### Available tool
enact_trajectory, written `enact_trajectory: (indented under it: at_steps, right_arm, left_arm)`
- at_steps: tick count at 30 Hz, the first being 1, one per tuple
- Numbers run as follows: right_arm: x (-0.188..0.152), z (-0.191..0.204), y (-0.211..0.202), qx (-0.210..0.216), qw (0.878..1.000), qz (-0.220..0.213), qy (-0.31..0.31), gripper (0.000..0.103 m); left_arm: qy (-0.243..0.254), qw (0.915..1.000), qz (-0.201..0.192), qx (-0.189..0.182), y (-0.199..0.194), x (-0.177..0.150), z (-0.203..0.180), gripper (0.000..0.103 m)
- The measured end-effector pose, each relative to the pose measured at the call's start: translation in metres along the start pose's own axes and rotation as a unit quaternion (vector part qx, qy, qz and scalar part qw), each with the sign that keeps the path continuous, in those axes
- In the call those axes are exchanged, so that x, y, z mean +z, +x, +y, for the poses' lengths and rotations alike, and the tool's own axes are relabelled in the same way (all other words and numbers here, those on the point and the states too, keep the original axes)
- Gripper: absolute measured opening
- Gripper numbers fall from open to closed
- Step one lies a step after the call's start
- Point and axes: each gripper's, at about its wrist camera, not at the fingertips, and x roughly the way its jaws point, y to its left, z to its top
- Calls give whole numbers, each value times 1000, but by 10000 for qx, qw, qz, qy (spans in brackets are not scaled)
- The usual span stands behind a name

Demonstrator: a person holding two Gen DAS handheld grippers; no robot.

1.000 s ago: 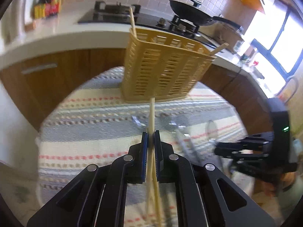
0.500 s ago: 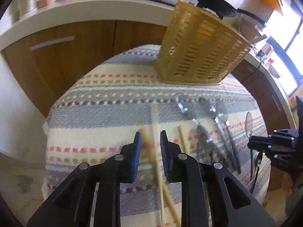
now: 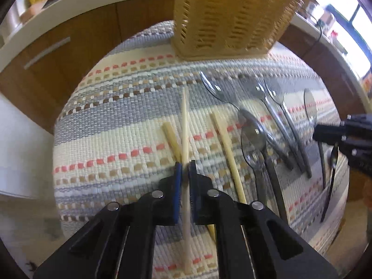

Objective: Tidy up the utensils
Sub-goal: 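Carry the chopstick and clear spoon up over the yellow basket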

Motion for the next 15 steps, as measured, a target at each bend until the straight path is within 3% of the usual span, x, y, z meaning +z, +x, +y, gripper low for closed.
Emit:
enact_trajectory:
  at_steps: [3,8,15]
  right_arm:
    - [-1,-5,-6,63,9999,-74,57,10]
    - [0,-10,-29,182,9989,-436,53,10]
    - [14,-1,-105,397,9837,-1740,-196,10]
  left_arm:
    - [-70,9998,-176,13,-9,-2,-2,4]
    - [-349,9944,-850,-520,-48,-3,2,4]
    - [-420,9671,-2300,-1001,-120,20,-23,4]
